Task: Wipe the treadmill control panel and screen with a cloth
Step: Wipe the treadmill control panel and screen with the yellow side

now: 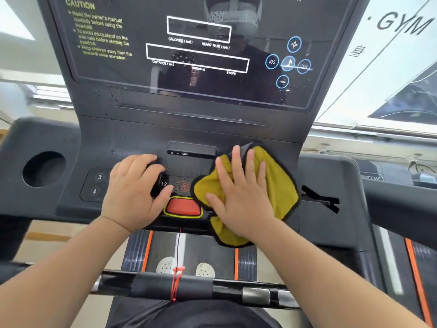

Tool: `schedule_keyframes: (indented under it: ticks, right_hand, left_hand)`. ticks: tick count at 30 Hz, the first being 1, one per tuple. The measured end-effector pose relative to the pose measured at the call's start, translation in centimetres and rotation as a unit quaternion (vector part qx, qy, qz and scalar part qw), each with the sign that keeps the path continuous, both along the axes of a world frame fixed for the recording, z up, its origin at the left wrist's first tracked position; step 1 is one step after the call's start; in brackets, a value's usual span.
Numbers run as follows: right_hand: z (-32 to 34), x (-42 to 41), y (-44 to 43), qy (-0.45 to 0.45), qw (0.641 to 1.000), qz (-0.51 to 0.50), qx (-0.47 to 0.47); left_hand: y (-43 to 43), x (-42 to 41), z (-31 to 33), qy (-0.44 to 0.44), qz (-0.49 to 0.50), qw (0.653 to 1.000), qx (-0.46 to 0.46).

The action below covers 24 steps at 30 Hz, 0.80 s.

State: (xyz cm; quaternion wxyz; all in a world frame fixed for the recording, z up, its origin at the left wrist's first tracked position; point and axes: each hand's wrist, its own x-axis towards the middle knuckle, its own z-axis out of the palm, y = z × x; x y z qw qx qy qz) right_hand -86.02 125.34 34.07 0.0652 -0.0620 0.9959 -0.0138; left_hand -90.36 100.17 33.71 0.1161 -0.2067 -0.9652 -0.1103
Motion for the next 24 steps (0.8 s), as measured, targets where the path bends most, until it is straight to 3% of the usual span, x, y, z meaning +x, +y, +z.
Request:
schedule_keyframes:
  ticks: [5,7,9,14,17,21,24]
  right_hand:
    - [-0.3,4.3,5.2,-0.026,0.983,0.183,0.006]
    - [-0.3,3.5,8.4,-0.02,0.987,0.156,0.024]
    - [0.2,1.4,9.6,-0.02,0.997,0.066,0.027]
    - [0.0,-1.2,3.1,0.018,0.995,-0.103,0.006]
    - [-0.2,0.5,0.3,0.002,0.999,-0.034,-0.002]
    - [-0.1,3.6,3.6,-0.027,0.993,0.114,0.005]
    - [-0.1,2.7,8.1,-0.021,0.999,0.039,0.019]
  left_hand:
    - [0.2,0.0,0.1,-0.005,-0.001,1.0,0.003]
    - [0.2,0.0,0.1,-0.007,-0.001,1.0,0.002]
    - [0.2,0.0,0.1,-0.007,0.003,1.0,0.001]
    - [0.2,0.2,0.2,-0.014,0.008,1.0,-0.007]
    - [0.1,0.1,0.2,-0.021,0.006,1.0,-0.007]
    - [0.0,0.1,-0.1,-0.008,0.0,1.0,0.007]
    - [0.0,0.0,-0.1,0.0,-0.003,1.0,0.013]
